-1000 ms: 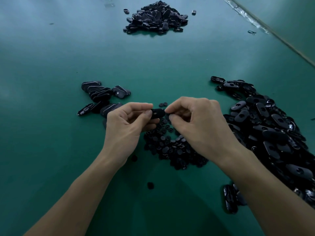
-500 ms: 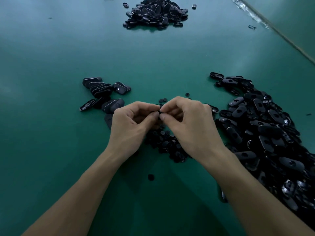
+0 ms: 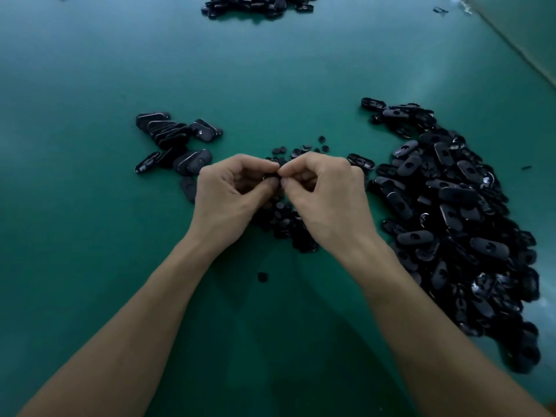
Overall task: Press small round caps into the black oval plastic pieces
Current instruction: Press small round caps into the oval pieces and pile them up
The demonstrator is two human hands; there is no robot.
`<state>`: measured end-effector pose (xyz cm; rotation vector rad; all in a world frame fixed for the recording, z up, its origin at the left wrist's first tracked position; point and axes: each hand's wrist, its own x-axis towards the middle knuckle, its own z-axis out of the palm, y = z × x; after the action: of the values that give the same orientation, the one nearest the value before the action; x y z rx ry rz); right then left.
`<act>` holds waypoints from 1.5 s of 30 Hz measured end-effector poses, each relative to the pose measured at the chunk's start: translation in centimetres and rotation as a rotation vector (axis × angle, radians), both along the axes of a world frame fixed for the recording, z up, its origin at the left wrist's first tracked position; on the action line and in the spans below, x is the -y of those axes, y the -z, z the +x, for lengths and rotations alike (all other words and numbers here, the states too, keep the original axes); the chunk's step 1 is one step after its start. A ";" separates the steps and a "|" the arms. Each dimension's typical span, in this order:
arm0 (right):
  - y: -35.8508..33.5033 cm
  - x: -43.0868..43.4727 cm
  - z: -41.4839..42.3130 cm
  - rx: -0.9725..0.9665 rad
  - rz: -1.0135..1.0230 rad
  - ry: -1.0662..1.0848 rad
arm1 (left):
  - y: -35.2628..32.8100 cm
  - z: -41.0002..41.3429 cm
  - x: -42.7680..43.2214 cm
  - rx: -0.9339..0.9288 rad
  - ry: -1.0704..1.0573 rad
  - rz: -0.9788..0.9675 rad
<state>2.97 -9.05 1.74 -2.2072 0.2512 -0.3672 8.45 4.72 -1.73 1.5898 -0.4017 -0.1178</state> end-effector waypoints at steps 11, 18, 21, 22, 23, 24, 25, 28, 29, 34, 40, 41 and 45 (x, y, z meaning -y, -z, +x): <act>0.6 -0.1 -0.3 0.021 0.073 0.014 | 0.2 0.2 -0.1 0.011 0.031 0.018; 1.3 -0.3 -0.5 0.014 0.164 0.089 | 0.4 0.2 -0.2 0.005 0.049 0.005; 1.4 -0.4 -0.5 0.017 0.197 0.109 | 0.4 0.2 -0.3 0.006 0.052 -0.006; 1.4 -0.5 -0.5 0.025 0.196 0.115 | 0.4 0.2 -0.3 0.005 0.054 -0.009; 1.4 -0.5 -0.5 0.034 0.193 0.120 | 0.4 0.2 -0.3 0.002 0.057 -0.012; 1.4 -0.5 -0.6 0.041 0.193 0.123 | 0.4 0.2 -0.3 -0.003 0.058 -0.018; 1.5 -0.5 -0.6 0.040 0.199 0.120 | 0.4 0.2 -0.3 -0.011 0.057 -0.027; 1.5 -0.3 -0.6 0.019 0.231 0.078 | 0.4 0.3 -0.3 -0.039 0.051 -0.043; 1.5 -0.2 -0.6 0.011 0.234 0.062 | 0.4 0.3 -0.3 -0.043 0.049 -0.040; 1.7 -0.2 -0.6 0.007 0.162 0.084 | 0.5 0.3 -0.2 -0.039 0.062 0.014; 1.4 -0.6 -0.6 0.037 0.113 0.109 | 0.5 0.2 -0.2 -0.015 0.066 0.029; 1.4 -0.6 -0.6 0.041 0.101 0.100 | 0.5 0.2 -0.2 -0.020 0.065 0.029; 1.1 -0.8 -0.8 0.045 0.057 0.054 | 0.6 0.4 -0.4 -0.020 0.061 0.019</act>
<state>2.21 -8.24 0.68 -2.1370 0.2937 -0.4341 8.83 5.07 -2.30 1.5945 -0.4345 -0.1845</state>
